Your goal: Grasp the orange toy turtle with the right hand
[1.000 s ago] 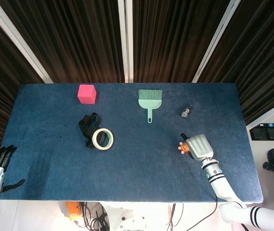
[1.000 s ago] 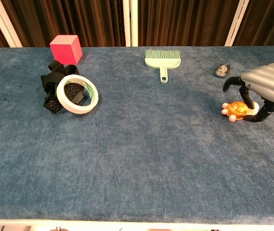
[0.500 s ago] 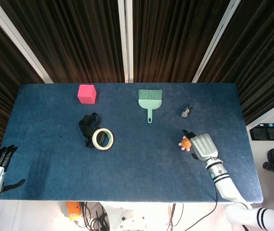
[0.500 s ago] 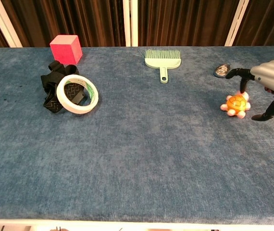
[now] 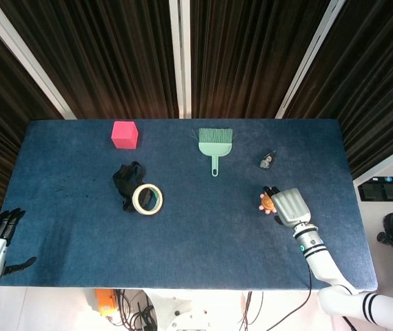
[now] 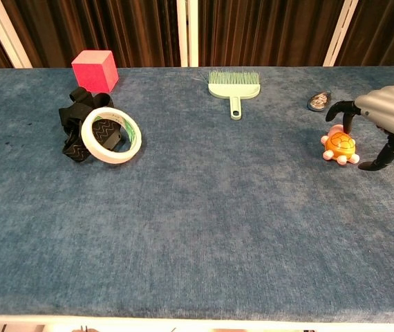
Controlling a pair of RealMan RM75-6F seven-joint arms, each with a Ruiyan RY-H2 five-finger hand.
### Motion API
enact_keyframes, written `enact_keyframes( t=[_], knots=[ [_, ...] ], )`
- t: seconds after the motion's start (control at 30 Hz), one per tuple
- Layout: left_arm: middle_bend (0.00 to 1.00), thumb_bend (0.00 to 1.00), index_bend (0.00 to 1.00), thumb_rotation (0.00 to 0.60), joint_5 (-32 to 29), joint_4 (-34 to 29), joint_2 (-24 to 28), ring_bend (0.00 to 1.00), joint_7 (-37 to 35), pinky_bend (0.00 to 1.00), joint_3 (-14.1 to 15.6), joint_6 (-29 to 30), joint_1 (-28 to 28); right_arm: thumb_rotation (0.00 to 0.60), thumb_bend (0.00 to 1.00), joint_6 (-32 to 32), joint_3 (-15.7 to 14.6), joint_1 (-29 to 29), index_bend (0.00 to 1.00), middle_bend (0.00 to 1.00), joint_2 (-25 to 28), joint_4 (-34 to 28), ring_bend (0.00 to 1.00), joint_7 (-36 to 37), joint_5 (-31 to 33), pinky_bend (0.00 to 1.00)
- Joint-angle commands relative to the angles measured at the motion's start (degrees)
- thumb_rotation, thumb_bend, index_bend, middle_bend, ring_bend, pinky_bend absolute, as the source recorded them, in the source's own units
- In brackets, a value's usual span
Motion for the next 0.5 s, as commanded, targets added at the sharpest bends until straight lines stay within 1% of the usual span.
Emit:
enact_keyframes(
  t=[0.03,0.13,0.2,0.37,0.43,0.5],
  knots=[
    [0.04,0.00,0.07,0.600,-0.15,0.06,0.08,0.00,-0.13,0.05,-0.01,0.03,0.11,0.600,0.09,-0.02,0.52,0.62,0.29,0.33,-1.24,1.34,0.99,-1.77,1.04,1.00],
    [0.04,0.00,0.07,0.600,-0.27,0.30,0.03,0.00,-0.31,0.05,0.06,-0.16,0.13,0.600,0.10,-0.27,0.72,0.83,0.34,0.33,-1.63,1.86,0.99,-2.11,1.77,1.00],
    [0.04,0.00,0.07,0.600,-0.28,0.44,-0.07,0.00,-0.43,0.05,0.05,-0.25,0.09,0.600,0.11,-0.26,0.66,0.89,0.39,0.35,-1.77,2.05,0.99,-2.13,1.74,1.00],
    [0.04,0.00,0.07,0.600,-0.20,0.63,-0.23,0.00,-0.52,0.05,0.01,-0.34,-0.03,0.600,0.14,-0.25,0.58,1.12,0.52,0.47,-2.46,2.63,0.99,-2.58,1.91,1.00],
    [0.04,0.00,0.07,0.600,-0.23,0.65,-0.22,0.00,-0.56,0.05,-0.02,-0.29,-0.01,0.600,0.17,-0.35,0.53,1.23,0.56,0.50,-2.78,2.89,0.99,-2.84,2.07,1.00],
    [0.04,0.00,0.07,0.600,-0.27,0.69,-0.19,0.00,-0.65,0.05,-0.02,-0.22,0.06,0.600,0.22,-0.29,0.44,1.34,0.62,0.56,-3.22,3.26,0.99,-3.16,2.05,1.00]
  ],
)
